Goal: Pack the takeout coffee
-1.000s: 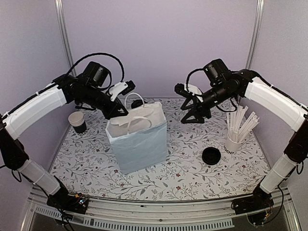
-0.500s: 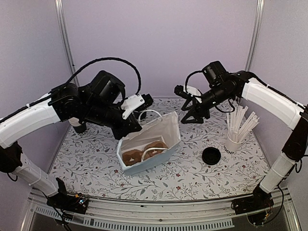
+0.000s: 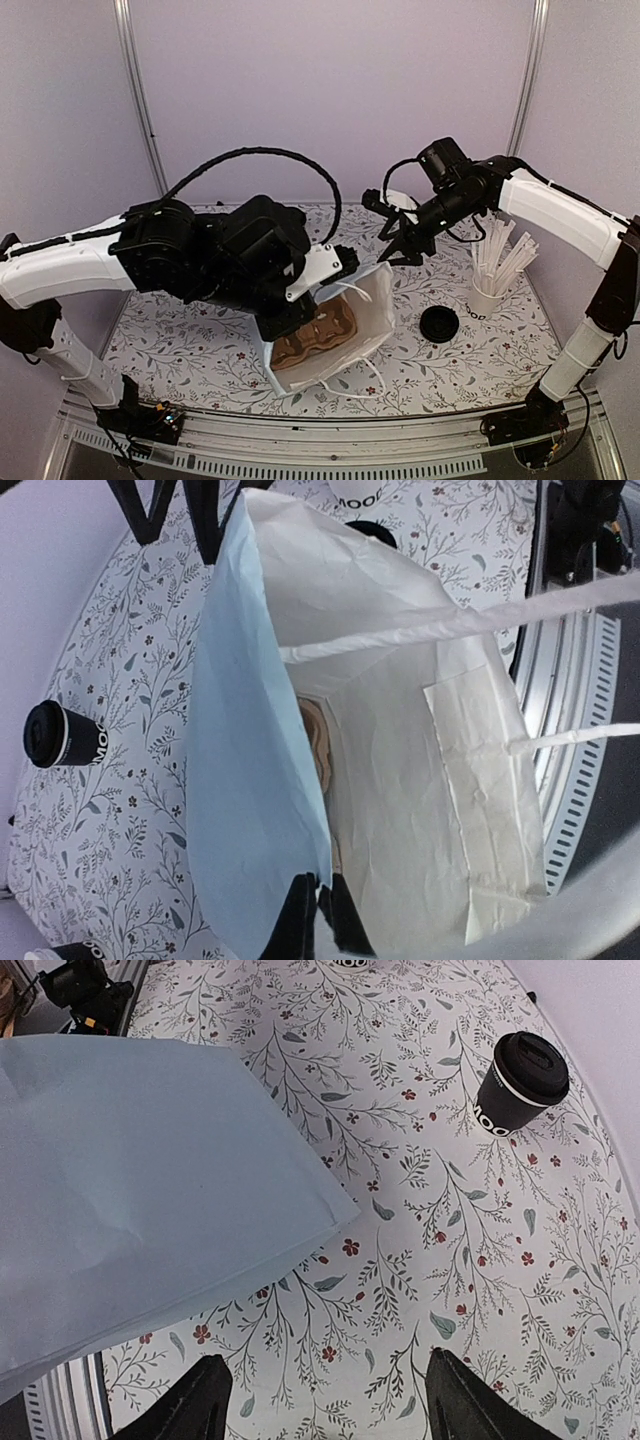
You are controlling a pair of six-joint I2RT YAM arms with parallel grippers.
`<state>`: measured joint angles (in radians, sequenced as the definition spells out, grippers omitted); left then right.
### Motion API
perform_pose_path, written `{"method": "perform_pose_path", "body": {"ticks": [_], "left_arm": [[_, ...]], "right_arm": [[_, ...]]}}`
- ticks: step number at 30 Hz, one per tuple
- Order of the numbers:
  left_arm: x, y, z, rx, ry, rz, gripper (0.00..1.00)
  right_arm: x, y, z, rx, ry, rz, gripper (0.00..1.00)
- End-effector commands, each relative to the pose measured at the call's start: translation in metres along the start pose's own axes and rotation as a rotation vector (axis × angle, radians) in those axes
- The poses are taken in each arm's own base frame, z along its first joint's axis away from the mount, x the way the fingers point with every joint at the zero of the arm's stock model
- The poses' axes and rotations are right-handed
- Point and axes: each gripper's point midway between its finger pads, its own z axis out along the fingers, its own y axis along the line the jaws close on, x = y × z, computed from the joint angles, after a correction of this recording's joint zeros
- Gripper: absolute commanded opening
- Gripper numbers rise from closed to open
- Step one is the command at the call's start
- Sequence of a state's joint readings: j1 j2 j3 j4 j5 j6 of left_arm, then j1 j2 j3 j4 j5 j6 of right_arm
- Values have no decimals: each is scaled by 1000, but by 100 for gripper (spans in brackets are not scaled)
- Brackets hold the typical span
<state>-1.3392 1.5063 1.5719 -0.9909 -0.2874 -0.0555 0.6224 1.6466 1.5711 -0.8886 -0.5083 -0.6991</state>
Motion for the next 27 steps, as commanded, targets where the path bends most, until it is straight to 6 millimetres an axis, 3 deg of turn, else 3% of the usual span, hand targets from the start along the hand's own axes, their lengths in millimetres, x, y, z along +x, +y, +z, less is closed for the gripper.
{"method": "perform_pose_path", "body": {"ticks": [1,11,21,27], "left_arm": [[1,0,-9,-117,3,49,0],[-17,-10,-29,-68,-89,44,0],[-44,-9,-66,-33,-256,25,0],[-42,-5,-57,-130,-249,49,0]], "right_arm": [[-9,0,-9,16,-36,-11,70],[-10,3,-13,15,-43,-13,70],[-9,5,-14,13,-45,-12,70],[-7,5,-14,20,-42,-13,70]]}}
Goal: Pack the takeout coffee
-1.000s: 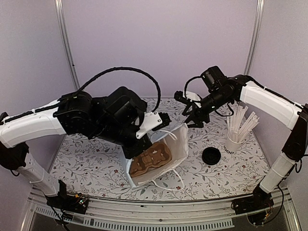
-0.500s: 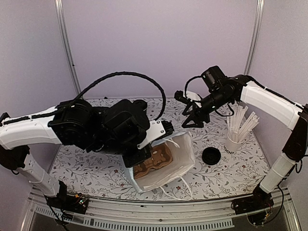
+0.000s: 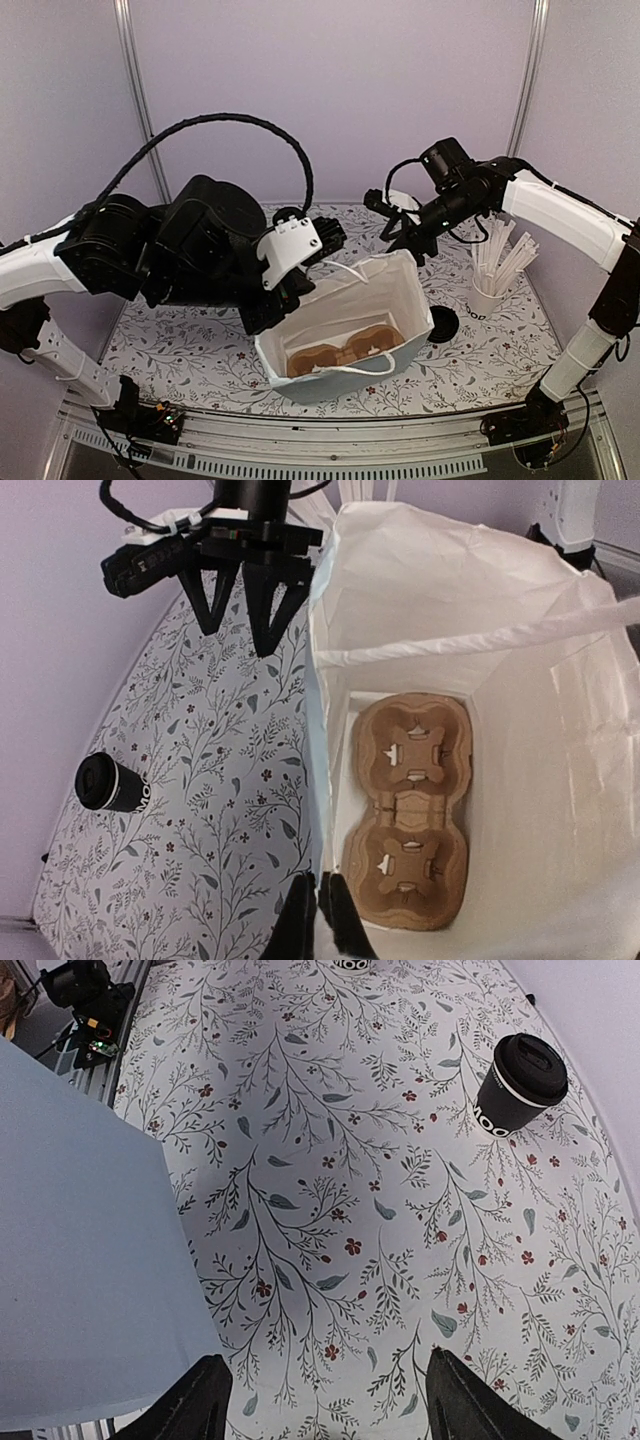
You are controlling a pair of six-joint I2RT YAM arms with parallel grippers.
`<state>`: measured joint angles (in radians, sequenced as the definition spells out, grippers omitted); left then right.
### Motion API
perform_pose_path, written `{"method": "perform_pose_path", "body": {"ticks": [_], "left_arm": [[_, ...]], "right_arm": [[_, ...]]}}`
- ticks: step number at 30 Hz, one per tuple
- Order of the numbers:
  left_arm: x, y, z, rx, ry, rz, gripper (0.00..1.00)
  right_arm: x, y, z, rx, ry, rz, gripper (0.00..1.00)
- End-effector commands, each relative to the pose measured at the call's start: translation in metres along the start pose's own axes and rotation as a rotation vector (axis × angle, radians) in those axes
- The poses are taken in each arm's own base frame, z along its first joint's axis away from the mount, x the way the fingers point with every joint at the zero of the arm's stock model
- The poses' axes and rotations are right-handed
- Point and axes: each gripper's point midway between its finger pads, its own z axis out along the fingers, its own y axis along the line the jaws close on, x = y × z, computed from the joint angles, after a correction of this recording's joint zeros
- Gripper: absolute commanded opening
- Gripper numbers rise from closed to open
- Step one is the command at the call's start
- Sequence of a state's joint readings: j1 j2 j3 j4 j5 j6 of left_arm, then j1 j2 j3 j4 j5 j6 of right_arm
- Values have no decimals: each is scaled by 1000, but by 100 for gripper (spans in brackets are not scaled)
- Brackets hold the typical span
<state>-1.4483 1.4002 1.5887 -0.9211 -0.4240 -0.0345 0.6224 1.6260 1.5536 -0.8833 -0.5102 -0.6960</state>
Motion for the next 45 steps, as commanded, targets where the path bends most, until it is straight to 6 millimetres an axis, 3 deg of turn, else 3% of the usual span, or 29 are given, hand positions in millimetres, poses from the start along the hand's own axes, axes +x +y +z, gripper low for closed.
{"method": "perform_pose_path", "body": {"ticks": [1,7,16,19,26,28,32,37,38,39,41,44,45], "left_arm": [[-11,-2,2,-88,-45,41,0],[-17,-47,10,-28,-47,151,0],[32,-131,40,183,102,204,0],[35,-142,41,205,107,173,0],[23,-141,37,166,56,150,0],[19,-134,37,131,39,147,0],[18,-99,41,64,33,86,0],[18,-18,46,-54,2,-46,0],[19,-2,47,-69,-10,-67,4],[20,14,48,-86,-18,-89,15],[23,46,49,-140,-35,-117,44],[22,88,50,-197,-80,-163,67],[23,99,53,-199,-87,-175,70]], "right_arm": [[-8,2,-11,18,-36,-12,70],[-3,-2,-10,44,-24,-8,70],[3,4,-1,3,-31,8,70],[4,6,-1,1,-35,8,70],[-2,7,-12,29,-51,-7,70],[-4,6,-16,41,-55,-11,70],[-9,6,-22,53,-62,-19,70],[-13,3,-27,73,-64,-25,70],[-13,3,-27,76,-64,-25,70],[-13,2,-27,78,-62,-25,70],[-15,0,-27,81,-61,-25,70],[-19,-5,-28,92,-58,-26,70],[-22,-7,-30,101,-59,-30,70]]}}
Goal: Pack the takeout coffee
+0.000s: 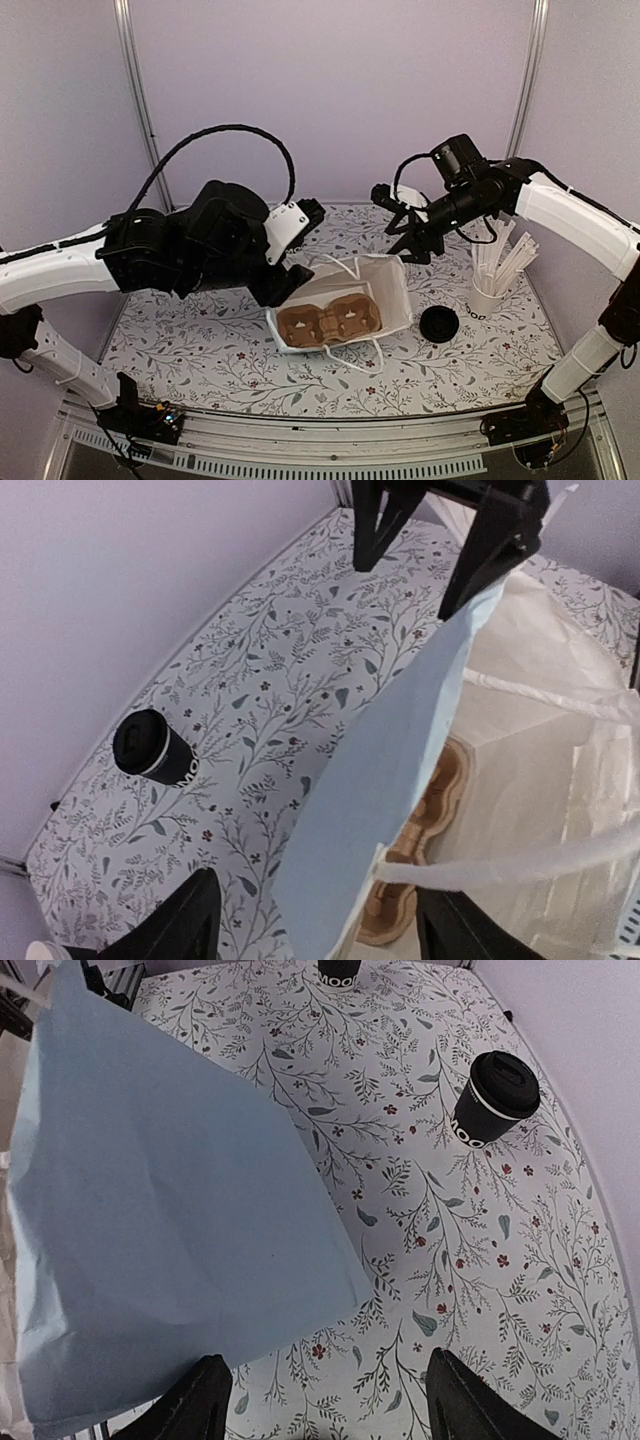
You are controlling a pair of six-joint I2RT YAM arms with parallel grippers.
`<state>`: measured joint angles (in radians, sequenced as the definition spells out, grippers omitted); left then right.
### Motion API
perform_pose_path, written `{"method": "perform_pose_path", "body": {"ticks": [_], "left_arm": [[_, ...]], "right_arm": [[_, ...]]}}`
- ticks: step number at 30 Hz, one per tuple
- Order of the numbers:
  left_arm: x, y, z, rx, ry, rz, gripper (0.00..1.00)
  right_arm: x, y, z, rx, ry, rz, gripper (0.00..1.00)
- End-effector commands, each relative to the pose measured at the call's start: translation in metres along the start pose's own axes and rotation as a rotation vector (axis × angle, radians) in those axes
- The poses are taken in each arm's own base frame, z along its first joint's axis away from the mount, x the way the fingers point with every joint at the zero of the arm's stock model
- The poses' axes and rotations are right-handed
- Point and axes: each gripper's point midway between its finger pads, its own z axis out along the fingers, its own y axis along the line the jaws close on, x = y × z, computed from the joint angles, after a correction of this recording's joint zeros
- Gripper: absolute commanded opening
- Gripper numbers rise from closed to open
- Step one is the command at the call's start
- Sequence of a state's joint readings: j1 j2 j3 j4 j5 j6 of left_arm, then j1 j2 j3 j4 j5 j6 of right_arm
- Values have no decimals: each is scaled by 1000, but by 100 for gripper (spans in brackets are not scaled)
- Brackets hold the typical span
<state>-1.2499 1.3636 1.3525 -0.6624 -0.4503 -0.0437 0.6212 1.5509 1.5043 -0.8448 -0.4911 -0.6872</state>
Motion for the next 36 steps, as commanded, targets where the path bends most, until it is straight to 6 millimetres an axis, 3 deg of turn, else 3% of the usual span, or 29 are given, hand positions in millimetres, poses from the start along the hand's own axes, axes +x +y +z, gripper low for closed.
{"method": "perform_pose_path", "body": {"ticks": [1,6,10,16,22,26,30,36], "left_arm": [[-15,43,15,-20,-88,-54,72],[-9,86,38,-19,-85,-143,73],[-20,107,44,10,-161,-197,74],[-33,117,47,94,-224,-236,73],[-37,124,43,110,-233,-256,73],[-32,128,42,104,-217,-264,73],[-31,136,40,92,-210,-317,73],[-33,142,21,68,-242,-349,73]], "right_arm": [[-20,-14,-14,60,-25,-11,70],[-32,-24,-27,117,-35,-35,71],[-41,-27,-36,142,-48,-52,73],[-64,-16,-51,88,-110,-90,75],[-68,-24,-57,133,-113,-77,75],[-69,-12,-45,35,-140,-21,75],[-62,-3,-15,-30,-89,20,75],[-61,-26,12,9,-42,102,66]]}}
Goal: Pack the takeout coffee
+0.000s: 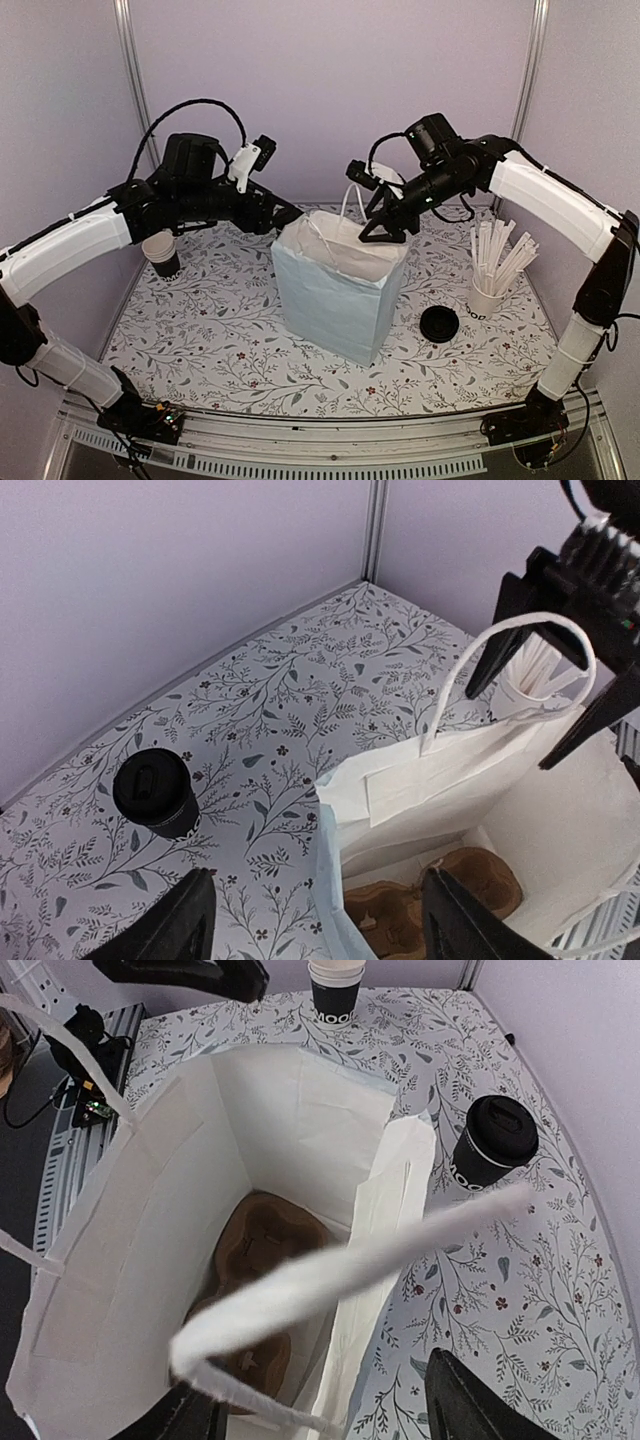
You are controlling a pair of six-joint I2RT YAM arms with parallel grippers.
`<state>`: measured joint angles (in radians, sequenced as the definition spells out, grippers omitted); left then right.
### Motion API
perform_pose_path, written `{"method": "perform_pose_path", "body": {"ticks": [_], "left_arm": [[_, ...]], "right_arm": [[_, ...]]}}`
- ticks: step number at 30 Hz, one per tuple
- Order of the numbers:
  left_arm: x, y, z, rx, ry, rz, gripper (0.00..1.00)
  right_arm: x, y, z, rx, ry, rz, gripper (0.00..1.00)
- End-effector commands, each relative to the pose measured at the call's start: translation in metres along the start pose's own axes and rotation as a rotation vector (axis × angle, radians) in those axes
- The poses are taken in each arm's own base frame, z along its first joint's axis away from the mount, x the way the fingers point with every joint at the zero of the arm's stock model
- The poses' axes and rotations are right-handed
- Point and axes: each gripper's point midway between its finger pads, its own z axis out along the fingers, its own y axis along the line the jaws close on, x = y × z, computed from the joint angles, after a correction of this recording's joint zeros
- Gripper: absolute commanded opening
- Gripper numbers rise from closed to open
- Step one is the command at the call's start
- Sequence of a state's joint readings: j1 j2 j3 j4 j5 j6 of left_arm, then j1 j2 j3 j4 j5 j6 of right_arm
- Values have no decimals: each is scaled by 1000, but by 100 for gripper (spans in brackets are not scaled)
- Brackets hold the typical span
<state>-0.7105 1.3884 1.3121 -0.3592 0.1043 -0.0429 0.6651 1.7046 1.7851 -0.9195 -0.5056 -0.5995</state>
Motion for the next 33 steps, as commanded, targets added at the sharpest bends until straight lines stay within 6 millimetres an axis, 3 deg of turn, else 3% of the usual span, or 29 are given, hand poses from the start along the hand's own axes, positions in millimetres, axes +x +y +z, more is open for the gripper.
{"method": "perform_pose_path", "body": {"ticks": [1,4,7,9,14,21,29,33], "left_arm": [[-21,5,-25,-17,-72,-31,73],[-22,5,-36,-25,-90,-43,72],[-25,6,-50,-39,-109,-49,73],[-26,10,-62,-65,-119,-52,73],[-29,22,-98,-146,-168,-56,74],[-21,40,-124,-236,-165,-86,74],[-4,53,-138,-297,-139,-136,76],[10,69,-131,-347,-100,-187,78]], "right_arm": [[-8,-15,9,36,6,78,61],[-9,-21,19,37,20,95,38],[-13,-14,33,-28,25,100,9],[-21,-5,39,-74,11,89,1],[-56,21,51,-163,-44,20,0],[-92,47,72,-306,-139,-45,0],[-129,49,94,-368,-293,-72,0],[-143,44,100,-369,-359,-68,0]]}}
